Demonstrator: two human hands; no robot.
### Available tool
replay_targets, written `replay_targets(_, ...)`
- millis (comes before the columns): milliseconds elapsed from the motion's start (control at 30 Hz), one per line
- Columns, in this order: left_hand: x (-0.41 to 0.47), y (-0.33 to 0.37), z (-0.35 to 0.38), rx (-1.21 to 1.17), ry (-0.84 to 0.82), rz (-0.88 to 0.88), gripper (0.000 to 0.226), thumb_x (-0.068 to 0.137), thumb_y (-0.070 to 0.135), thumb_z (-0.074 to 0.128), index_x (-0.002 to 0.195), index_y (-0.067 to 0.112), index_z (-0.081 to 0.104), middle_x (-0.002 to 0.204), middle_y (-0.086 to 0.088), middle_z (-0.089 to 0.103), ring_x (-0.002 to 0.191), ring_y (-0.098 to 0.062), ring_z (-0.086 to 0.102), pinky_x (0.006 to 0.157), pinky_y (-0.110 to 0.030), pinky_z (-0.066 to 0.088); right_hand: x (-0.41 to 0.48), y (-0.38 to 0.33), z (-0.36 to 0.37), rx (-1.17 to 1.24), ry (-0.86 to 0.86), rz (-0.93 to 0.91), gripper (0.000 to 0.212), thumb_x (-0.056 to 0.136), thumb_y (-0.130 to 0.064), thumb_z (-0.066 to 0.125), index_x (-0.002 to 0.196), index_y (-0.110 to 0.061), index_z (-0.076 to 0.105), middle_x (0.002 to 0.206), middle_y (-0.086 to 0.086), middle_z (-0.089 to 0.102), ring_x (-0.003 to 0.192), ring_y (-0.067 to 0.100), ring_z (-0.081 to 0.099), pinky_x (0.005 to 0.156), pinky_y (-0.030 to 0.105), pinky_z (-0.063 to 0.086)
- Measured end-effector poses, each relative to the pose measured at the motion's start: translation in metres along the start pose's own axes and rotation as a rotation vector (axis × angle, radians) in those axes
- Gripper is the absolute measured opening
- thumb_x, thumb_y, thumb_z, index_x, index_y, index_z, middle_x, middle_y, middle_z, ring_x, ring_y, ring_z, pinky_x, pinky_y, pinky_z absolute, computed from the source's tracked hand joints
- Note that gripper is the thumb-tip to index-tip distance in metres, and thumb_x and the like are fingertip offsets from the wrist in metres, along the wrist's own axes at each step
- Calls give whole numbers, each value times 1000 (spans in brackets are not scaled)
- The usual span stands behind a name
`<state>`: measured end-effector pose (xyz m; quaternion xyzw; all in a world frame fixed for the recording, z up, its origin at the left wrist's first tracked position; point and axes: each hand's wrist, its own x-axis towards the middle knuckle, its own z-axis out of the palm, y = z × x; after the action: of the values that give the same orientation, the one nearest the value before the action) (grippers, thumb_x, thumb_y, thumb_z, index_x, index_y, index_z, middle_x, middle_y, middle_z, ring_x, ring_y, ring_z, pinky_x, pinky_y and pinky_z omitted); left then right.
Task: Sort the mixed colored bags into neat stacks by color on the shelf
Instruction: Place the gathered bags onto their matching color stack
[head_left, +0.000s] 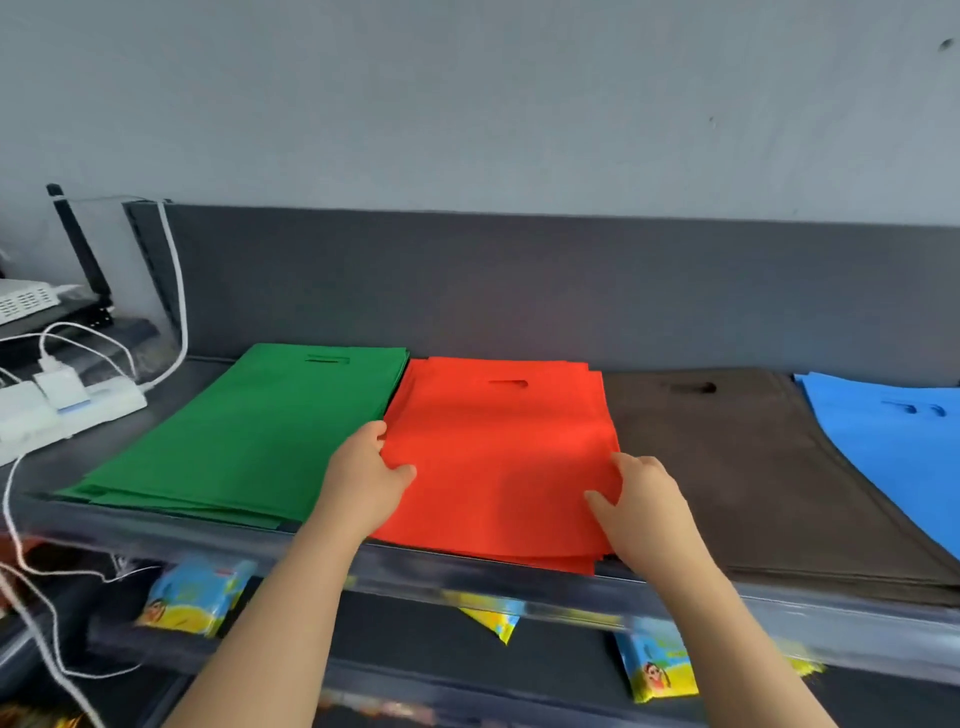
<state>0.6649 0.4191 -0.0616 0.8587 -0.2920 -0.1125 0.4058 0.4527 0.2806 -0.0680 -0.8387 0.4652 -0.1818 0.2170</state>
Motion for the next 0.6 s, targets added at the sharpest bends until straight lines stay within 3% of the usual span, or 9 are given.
replay_targets(100, 0, -10, -5, 106, -21, 25, 64, 87, 12, 64, 145, 10, 36, 140, -10, 49, 113, -22, 55, 99, -31, 40, -7, -11, 13, -95, -19, 9, 33, 93, -28, 52, 117, -6, 53, 123, 8, 48, 100, 26, 57, 75, 29, 40)
replay_targets(233, 8, -13, -8, 238, -33, 57, 60, 92, 12, 58, 146, 10, 33, 137, -13, 49, 123, -29, 49, 105, -39, 40, -5, -21, 23, -243, 24, -42, 26, 92, -33, 49, 98, -9, 57, 112, 7, 54, 98, 26, 51, 82, 33, 44)
replay_targets(333, 6, -9, -5, 350, 27, 147, 55, 94, 15, 54, 145, 8, 35, 144, -10, 42, 131, -27, 40, 108, -36, 34, -3, -18, 19, -322, 92, -82, 27, 91, -34, 49, 103, -12, 59, 117, 5, 55, 104, 27, 48, 87, 35, 42)
replay_targets(433, -1, -1, 2, 379, 101, 301, 47, 96, 18, 50, 141, 8, 42, 141, -7, 46, 127, -25, 43, 105, -35, 36, -6, -15, 10, -224, 181, -108, 20, 90, -27, 50, 98, -12, 61, 112, 1, 60, 99, 26, 52, 80, 34, 42)
replay_targets(533, -12, 14, 15, 302, 72, 411, 42, 96, 22, 49, 137, 11, 49, 136, -4, 52, 123, -22, 48, 102, -33, 39, -16, -10, 0, -172, 229, -86, 19, 92, -21, 49, 100, -8, 61, 109, 3, 63, 100, 26, 54, 78, 34, 43)
replay_targets(600, -22, 27, 28, 262, 32, 481, 41, 95, 25, 50, 135, 13, 51, 134, -2, 54, 122, -20, 49, 102, -31, 38, -23, -2, -9, -181, 262, -86, 26, 93, -20, 51, 112, -5, 61, 118, 6, 62, 109, 27, 55, 88, 34, 42)
